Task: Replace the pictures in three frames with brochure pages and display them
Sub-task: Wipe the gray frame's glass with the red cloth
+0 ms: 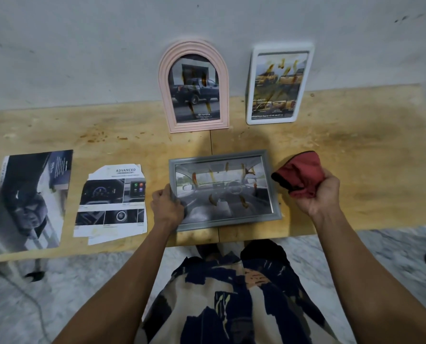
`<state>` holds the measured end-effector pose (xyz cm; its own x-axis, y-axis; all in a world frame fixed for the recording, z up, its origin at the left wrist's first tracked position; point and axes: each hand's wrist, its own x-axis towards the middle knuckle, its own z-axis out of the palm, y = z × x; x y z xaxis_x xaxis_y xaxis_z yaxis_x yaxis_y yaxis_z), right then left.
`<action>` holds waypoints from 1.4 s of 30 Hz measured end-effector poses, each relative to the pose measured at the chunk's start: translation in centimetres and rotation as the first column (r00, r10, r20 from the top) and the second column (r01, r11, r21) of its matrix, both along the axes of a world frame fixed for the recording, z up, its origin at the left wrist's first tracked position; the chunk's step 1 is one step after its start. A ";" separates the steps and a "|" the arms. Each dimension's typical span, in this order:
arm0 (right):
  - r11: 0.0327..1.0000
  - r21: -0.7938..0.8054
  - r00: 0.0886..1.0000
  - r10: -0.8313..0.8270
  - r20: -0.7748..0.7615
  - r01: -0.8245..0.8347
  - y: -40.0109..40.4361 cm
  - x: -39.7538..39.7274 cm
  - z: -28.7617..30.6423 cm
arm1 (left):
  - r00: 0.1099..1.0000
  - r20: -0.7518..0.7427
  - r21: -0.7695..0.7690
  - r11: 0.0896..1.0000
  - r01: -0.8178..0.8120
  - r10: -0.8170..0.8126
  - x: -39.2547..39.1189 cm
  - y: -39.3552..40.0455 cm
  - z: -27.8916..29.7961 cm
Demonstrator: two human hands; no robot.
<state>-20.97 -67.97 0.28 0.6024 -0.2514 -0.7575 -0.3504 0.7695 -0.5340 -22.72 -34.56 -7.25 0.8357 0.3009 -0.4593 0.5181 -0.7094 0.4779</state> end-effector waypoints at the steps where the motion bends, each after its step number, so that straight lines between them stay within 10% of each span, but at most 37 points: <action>1: 0.998 0.057 1.000 -0.018 0.022 0.017 0.6 -0.2 0.4 | 1.000 0.009 -0.004 1.000 0.004 -0.004 0.0 0.0 0.0; 11: 0.956 0.287 0.996 0.035 0.085 -0.058 6.0 -1.9 0.3 | 0.999 0.042 -0.082 0.996 -0.027 0.031 -0.1 0.2 0.1; 19: 0.982 0.122 0.988 0.150 -0.024 -0.146 7.6 -1.4 -0.7 | 0.999 0.052 -0.063 0.998 0.007 -0.004 -0.5 0.1 0.7; 24: 0.940 -0.279 0.978 0.164 -0.132 -0.195 5.4 -0.5 -0.9 | 0.984 0.118 0.120 0.985 0.122 -0.136 -0.7 0.1 0.8; 29: 0.349 -0.748 0.801 0.449 -0.395 -0.565 4.1 0.4 -0.6 | 0.957 0.195 0.260 0.952 0.159 -0.214 -0.9 0.6 -0.7; 33: -0.019 -0.879 0.783 0.446 -0.434 -0.476 5.0 1.8 -3.1 | 0.932 0.240 0.305 0.933 0.192 -0.271 -0.4 1.1 -2.4; 42: -0.567 -0.664 0.620 0.311 -0.721 -0.487 8.3 0.9 -9.0 | 0.926 0.208 0.341 0.911 0.232 -0.314 -0.1 1.7 -4.2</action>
